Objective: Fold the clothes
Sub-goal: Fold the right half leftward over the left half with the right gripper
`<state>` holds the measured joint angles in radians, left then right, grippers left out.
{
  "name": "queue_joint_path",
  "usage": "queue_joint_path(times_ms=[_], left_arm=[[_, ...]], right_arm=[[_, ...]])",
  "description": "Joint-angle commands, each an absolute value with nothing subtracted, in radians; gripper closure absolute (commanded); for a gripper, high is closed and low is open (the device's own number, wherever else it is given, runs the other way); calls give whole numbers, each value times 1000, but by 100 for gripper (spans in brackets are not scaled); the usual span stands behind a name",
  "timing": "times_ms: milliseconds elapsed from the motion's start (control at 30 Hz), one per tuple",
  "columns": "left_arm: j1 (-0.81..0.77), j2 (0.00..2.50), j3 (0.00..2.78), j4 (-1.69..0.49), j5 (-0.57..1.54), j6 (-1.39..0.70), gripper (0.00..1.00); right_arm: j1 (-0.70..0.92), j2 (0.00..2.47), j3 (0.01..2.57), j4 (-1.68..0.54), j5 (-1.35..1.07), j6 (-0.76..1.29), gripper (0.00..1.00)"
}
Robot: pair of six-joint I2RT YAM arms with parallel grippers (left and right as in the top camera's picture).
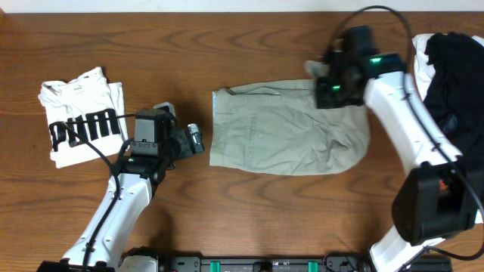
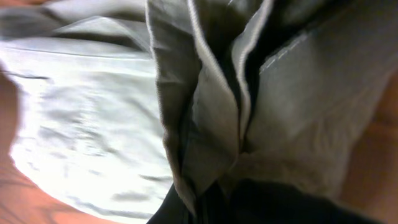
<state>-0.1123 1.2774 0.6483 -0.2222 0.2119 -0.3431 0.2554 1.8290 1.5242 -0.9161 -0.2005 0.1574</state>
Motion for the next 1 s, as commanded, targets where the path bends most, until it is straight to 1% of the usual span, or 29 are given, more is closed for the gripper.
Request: queue_joint_path(times_ms=[0,233,400,500,667,733,967], left_arm=[[-108,1272,646,-239,224,-352,2],[-108,1272,646,-265,224,-352,2],[-108,1272,646,-288,224,-352,2],[-108,1274,645,-291,224,-352,2],[-108,1274,645,-295,224,-352,1],[-108,1274,645,-304,224,-352,4],[-108,1274,646,-313,224,-352,4]], right_arm=[[360,1806,1534,-872,-213,231,99],[524,1833,1534,-769,-174,316,99],[594,1863,1534,-736,-166,321,99],[607,1864,1534,-735,-132,325,99],[569,1864,1534,-759,-79,378,99],[543,1862,1535,-766,-78,378,99],[397,1811,1562,-816,-78,334,99]])
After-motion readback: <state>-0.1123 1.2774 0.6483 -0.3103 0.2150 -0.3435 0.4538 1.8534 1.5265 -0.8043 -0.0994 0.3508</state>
